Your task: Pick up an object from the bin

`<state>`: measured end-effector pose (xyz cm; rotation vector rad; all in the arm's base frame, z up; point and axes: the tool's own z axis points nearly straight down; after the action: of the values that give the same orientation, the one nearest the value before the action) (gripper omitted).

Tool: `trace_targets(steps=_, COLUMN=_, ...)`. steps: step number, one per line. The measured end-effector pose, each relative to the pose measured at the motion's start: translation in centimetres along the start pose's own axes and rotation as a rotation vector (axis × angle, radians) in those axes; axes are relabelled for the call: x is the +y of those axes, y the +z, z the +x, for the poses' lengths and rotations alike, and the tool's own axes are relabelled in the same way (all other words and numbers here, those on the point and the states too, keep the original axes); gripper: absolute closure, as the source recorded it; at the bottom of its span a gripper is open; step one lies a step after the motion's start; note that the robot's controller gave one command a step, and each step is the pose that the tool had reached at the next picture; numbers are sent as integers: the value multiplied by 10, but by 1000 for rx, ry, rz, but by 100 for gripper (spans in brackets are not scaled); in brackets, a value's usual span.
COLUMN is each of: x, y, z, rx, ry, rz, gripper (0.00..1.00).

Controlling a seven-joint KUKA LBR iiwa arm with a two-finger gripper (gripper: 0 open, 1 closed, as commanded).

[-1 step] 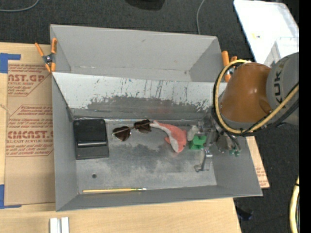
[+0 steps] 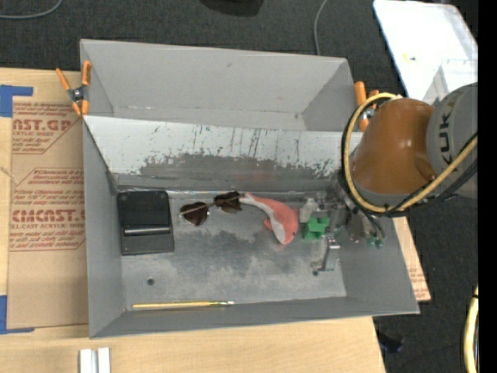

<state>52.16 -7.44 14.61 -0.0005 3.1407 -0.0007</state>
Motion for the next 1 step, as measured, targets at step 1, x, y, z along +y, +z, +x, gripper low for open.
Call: trace_targets(steps=1, x=6, y=28, z=-52, rx=-4, ry=13, rz=0, gripper=0)
